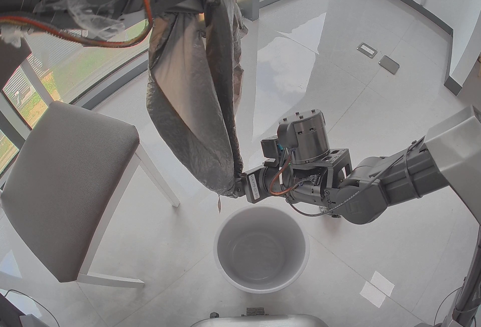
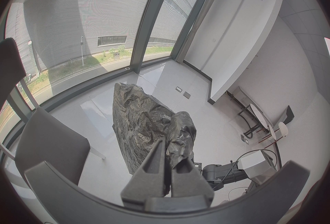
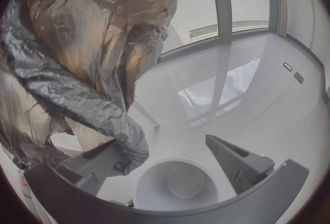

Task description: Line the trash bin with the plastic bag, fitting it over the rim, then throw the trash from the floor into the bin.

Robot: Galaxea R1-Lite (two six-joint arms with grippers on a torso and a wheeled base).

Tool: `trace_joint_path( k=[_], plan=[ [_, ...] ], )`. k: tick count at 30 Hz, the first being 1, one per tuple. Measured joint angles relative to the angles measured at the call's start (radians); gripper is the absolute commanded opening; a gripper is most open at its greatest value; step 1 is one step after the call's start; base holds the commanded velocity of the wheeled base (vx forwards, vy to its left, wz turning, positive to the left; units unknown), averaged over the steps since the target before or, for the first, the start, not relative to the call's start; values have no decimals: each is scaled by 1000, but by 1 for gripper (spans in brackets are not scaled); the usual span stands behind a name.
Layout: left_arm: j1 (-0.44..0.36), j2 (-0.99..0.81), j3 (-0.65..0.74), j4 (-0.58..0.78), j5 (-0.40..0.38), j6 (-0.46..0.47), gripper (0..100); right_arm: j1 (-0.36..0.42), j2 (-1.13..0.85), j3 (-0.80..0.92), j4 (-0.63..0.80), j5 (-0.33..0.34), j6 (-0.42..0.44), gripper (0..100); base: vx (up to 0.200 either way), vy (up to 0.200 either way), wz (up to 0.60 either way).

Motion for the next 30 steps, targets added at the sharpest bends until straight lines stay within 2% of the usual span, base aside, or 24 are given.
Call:
trace_joint_path(
  k=[7, 14, 24, 30],
  plan=[
    [9, -3, 0, 0, 17, -4, 0, 3, -49, 38, 9, -1, 0, 0, 0, 0, 0],
    [41, -8, 0, 47, 34, -6, 0, 7, -173, 188, 10, -8, 2, 0, 0, 0, 0],
    [57, -43, 20, 192, 39, -8, 0, 51, -451, 624, 14, -11, 1, 0, 0, 0, 0],
    [29, -100, 167, 248, 39, -20, 0, 113, -592, 820, 25, -11, 1, 0, 0, 0, 0]
  ],
)
